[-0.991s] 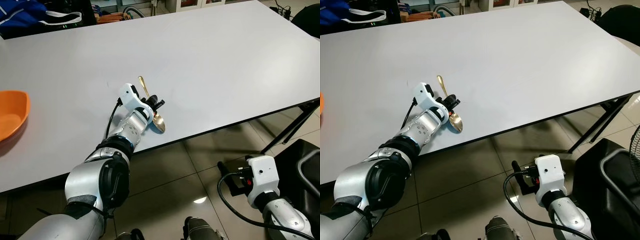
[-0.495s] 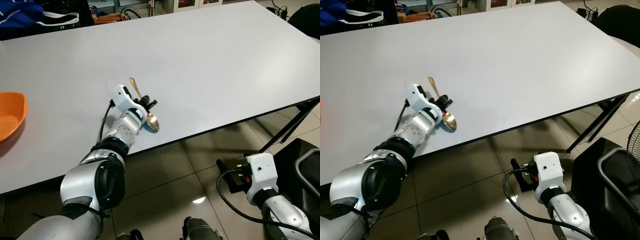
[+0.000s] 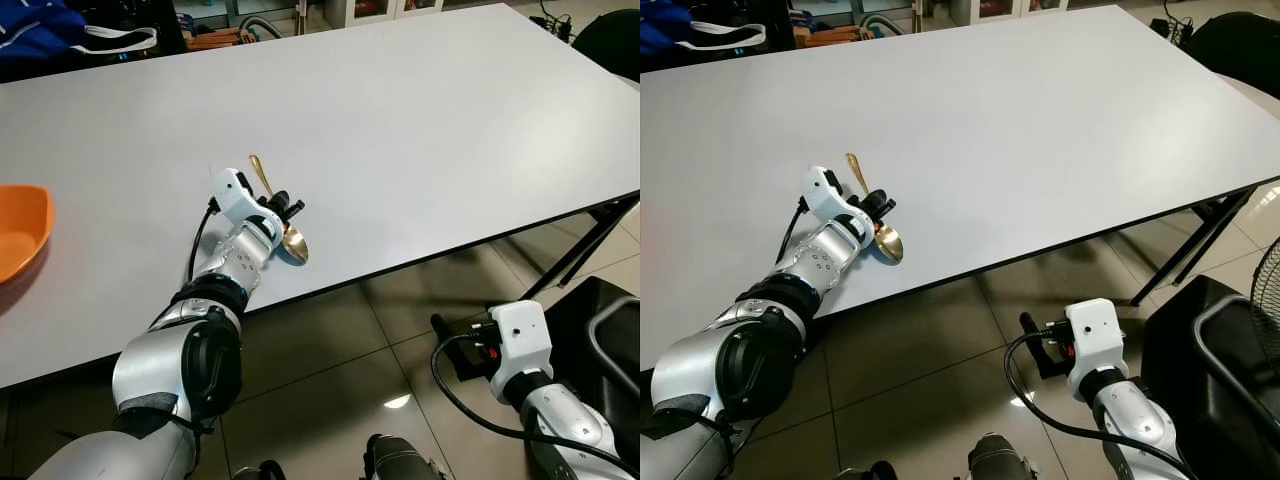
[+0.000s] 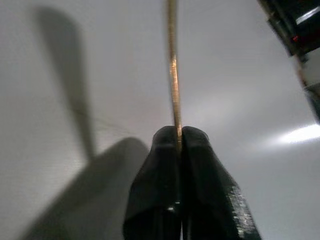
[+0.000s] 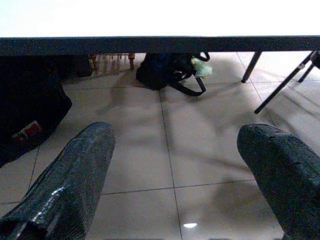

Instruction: Setting the table

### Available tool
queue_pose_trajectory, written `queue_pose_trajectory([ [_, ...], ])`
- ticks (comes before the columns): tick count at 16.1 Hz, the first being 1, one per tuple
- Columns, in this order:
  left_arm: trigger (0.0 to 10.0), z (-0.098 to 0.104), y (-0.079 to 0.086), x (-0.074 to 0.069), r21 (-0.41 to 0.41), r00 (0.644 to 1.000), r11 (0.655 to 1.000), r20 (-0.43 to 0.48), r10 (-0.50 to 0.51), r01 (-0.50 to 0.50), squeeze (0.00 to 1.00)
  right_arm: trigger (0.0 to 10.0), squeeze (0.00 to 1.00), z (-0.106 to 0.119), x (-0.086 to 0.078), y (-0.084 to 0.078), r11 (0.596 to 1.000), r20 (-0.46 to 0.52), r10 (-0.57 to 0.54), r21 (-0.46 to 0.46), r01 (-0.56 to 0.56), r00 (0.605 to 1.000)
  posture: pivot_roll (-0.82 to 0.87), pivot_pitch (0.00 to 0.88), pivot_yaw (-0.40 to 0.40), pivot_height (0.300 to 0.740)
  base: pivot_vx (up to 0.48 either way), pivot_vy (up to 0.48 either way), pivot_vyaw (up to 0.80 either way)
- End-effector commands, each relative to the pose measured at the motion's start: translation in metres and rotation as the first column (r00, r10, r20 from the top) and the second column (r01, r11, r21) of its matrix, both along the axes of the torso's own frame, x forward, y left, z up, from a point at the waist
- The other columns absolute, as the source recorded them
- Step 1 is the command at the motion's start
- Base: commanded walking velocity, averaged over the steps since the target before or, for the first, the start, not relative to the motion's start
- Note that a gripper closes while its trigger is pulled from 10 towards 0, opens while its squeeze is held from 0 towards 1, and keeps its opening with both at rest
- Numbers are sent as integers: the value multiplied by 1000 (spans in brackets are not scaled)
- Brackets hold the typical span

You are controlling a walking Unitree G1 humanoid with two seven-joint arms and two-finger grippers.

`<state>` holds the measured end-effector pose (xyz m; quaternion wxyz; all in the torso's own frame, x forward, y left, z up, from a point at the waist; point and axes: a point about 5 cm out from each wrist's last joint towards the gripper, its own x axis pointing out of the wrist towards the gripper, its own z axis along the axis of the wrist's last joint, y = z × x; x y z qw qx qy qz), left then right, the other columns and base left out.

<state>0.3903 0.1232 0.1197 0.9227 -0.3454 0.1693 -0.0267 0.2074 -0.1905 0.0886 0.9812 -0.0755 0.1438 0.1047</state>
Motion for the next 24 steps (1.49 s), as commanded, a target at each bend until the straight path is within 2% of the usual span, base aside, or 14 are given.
queue_pose_trajectory([
  [1, 10000, -40, 5, -20, 56, 985, 998, -171, 1, 9, 1000, 10000, 0, -3, -1, -2, 1000, -22, -4, -2, 4, 1000, -409, 143, 38, 740, 0, 0, 0],
  [11, 10000, -36, 3, -18, 114, 982, 990, -178, -65, 86, 1000, 10000, 0, -1, 2, -2, 1000, -16, 1, -5, -1, 1000, -411, 143, 31, 740, 0, 0, 0],
  [15, 10000, -26, 5, -13, 87, 990, 993, -123, -67, 78, 1000, 10000, 0, 0, 2, -2, 1000, -16, 5, -8, -5, 1000, -413, 141, 29, 740, 0, 0, 0],
  [18, 10000, -33, 4, -17, 74, 987, 994, -147, -64, 76, 1000, 10000, 0, -1, 1, -3, 1000, -26, 11, -13, -11, 1000, -413, 141, 24, 740, 0, 0, 0],
  [24, 10000, -32, 2, -16, 98, 984, 990, -152, -90, 106, 1000, 10000, 0, -4, 0, -5, 1000, -38, 15, -19, -16, 999, -412, 135, 19, 740, 0, 0, 0],
])
